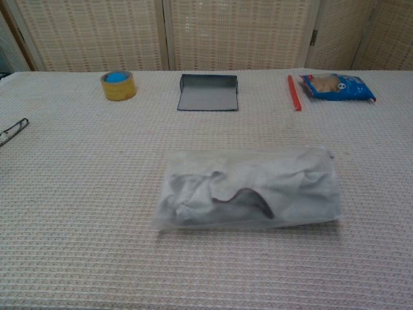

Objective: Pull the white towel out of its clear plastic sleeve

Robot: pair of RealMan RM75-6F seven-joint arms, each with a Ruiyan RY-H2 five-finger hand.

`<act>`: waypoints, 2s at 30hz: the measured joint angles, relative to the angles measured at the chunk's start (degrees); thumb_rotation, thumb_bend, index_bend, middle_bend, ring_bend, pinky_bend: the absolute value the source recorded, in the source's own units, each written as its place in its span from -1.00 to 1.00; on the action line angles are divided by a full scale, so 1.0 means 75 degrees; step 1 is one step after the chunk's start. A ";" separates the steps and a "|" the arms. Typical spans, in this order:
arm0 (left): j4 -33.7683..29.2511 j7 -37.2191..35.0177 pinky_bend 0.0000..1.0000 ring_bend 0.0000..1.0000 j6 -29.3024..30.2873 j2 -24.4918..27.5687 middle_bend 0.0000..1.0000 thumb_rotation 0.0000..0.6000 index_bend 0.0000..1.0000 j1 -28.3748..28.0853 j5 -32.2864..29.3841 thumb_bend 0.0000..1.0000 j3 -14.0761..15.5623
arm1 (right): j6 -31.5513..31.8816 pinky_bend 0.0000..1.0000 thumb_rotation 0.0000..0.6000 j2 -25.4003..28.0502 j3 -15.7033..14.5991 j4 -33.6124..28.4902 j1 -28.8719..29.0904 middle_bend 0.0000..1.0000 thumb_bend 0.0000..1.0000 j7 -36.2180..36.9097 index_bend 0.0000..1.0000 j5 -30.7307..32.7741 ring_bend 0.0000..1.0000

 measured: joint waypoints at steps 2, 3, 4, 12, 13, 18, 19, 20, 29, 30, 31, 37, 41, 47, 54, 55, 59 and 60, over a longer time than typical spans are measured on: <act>0.0002 0.0037 -0.67 -0.93 -0.0037 -0.0016 -0.73 1.00 -0.88 -0.0019 0.0019 -0.67 0.0021 | 0.0008 -1.00 1.00 -0.0010 0.0018 0.0011 0.0003 -1.00 -0.82 -0.0016 -1.00 0.0012 -1.00; 0.0000 0.0056 -0.67 -0.93 -0.0046 -0.0030 -0.73 1.00 -0.88 -0.0027 0.0035 -0.67 0.0029 | 0.0003 -1.00 1.00 -0.0008 0.0017 0.0016 0.0004 -1.00 -0.82 -0.0017 -1.00 0.0013 -1.00; -0.0002 0.0078 -0.67 -0.93 -0.0056 -0.0045 -0.73 1.00 -0.88 -0.0033 0.0054 -0.67 0.0043 | -0.0002 -1.00 1.00 0.0002 0.0012 0.0014 0.0003 -1.00 -0.82 -0.0009 -1.00 0.0013 -1.00; -0.0114 0.0037 -0.59 -0.87 0.0096 -0.0060 -0.68 1.00 -0.85 -0.0024 0.0458 -0.68 0.0203 | 0.0174 -1.00 1.00 0.0107 -0.0089 -0.0028 -0.0067 -1.00 -0.82 0.0109 -1.00 -0.0233 -1.00; -0.0112 -0.0023 -0.55 -0.83 0.0183 -0.0086 -0.64 1.00 -0.84 -0.0022 0.0595 -0.68 0.0232 | 0.0195 -1.00 1.00 0.0119 -0.0095 -0.0028 -0.0076 -1.00 -0.82 0.0127 -1.00 -0.0249 -1.00; 0.0227 -0.0244 -0.15 -0.44 0.0620 -0.0454 -0.19 1.00 -0.72 -0.0018 0.1402 -0.69 0.0429 | 0.0352 -1.00 1.00 0.0154 -0.0065 -0.0050 -0.0137 -1.00 -0.82 0.0212 -1.00 -0.0253 -1.00; 0.0398 -0.0311 -0.05 -0.35 0.0726 -0.0609 -0.10 1.00 -0.70 -0.0028 0.1670 -0.69 0.0508 | 0.0343 -1.00 1.00 0.0136 -0.0058 -0.0049 -0.0132 -1.00 -0.82 0.0184 -1.00 -0.0253 -1.00; 0.0540 -0.0367 0.10 -0.21 0.0809 -0.0747 0.05 1.00 -0.68 -0.0037 0.1877 -0.69 0.0569 | 0.0329 -1.00 1.00 0.0116 -0.0052 -0.0047 -0.0125 -1.00 -0.82 0.0152 -1.00 -0.0251 -1.00; 0.2241 -0.0968 1.00 0.99 0.1531 -0.2648 1.00 1.00 -0.13 -0.0236 0.3038 -0.68 0.0846 | 0.0008 -1.00 1.00 -0.0091 -0.0006 -0.0038 -0.0027 -1.00 -0.82 -0.0323 -1.00 -0.0022 -1.00; 0.2457 -0.1023 1.00 1.00 0.1563 -0.2863 1.00 1.00 -0.11 -0.0265 0.3070 -0.67 0.0846 | 0.0001 -1.00 1.00 -0.0091 0.0009 -0.0048 -0.0025 -1.00 -0.82 -0.0329 -1.00 0.0011 -1.00; 0.2744 -0.1088 1.00 1.00 0.1590 -0.3148 1.00 1.00 -0.10 -0.0302 0.3096 -0.65 0.0844 | -0.0001 -1.00 1.00 -0.0089 0.0024 -0.0057 -0.0025 -1.00 -0.82 -0.0332 -1.00 0.0039 -1.00; 0.3727 -0.1215 1.00 1.00 0.1386 -0.4380 1.00 1.00 0.02 -0.0474 0.2967 -0.57 0.0839 | -0.0055 -1.00 1.00 -0.0055 0.0047 -0.0081 -0.0021 -1.00 -0.82 -0.0346 -1.00 0.0131 -1.00; 0.3887 -0.1081 1.00 1.00 0.1126 -0.4900 1.00 1.00 -0.04 -0.0613 0.2833 -0.46 0.0835 | -0.0164 -1.00 1.00 -0.0039 0.0047 -0.0103 0.0001 -1.00 -0.82 -0.0386 -1.00 0.0221 -1.00; 0.3919 -0.0803 1.00 1.00 0.0551 -0.5217 1.00 1.00 -0.17 -0.0899 0.2612 -0.33 0.0817 | -0.0255 -1.00 1.00 -0.0025 0.0057 -0.0131 0.0030 -1.00 -0.82 -0.0453 -1.00 0.0305 -1.00; 0.3973 -0.0493 1.00 1.00 0.0042 -0.5375 1.00 1.00 -0.21 -0.1237 0.2206 -0.35 0.0661 | -0.0380 -1.00 1.00 -0.0010 0.0082 -0.0144 0.0069 -1.00 -0.82 -0.0483 -1.00 0.0442 -1.00; 0.4032 -0.0485 1.00 1.00 0.0008 -0.5410 1.00 1.00 -0.21 -0.1270 0.2150 -0.37 0.0638 | -0.0391 -1.00 1.00 -0.0011 0.0088 -0.0148 0.0075 -1.00 -0.82 -0.0497 -1.00 0.0460 -1.00; 0.4253 -0.0492 1.00 1.00 0.0012 -0.5587 1.00 1.00 -0.19 -0.1358 0.2028 -0.42 0.0571 | -0.0437 -1.00 1.00 -0.0014 0.0089 -0.0166 0.0090 -1.00 -0.82 -0.0552 -1.00 0.0499 -1.00; 0.4304 -0.0494 1.00 1.00 0.0021 -0.5637 1.00 1.00 -0.18 -0.1377 0.2006 -0.43 0.0562 | -0.0443 -1.00 1.00 -0.0013 0.0089 -0.0173 0.0092 -1.00 -0.82 -0.0560 -1.00 0.0507 -1.00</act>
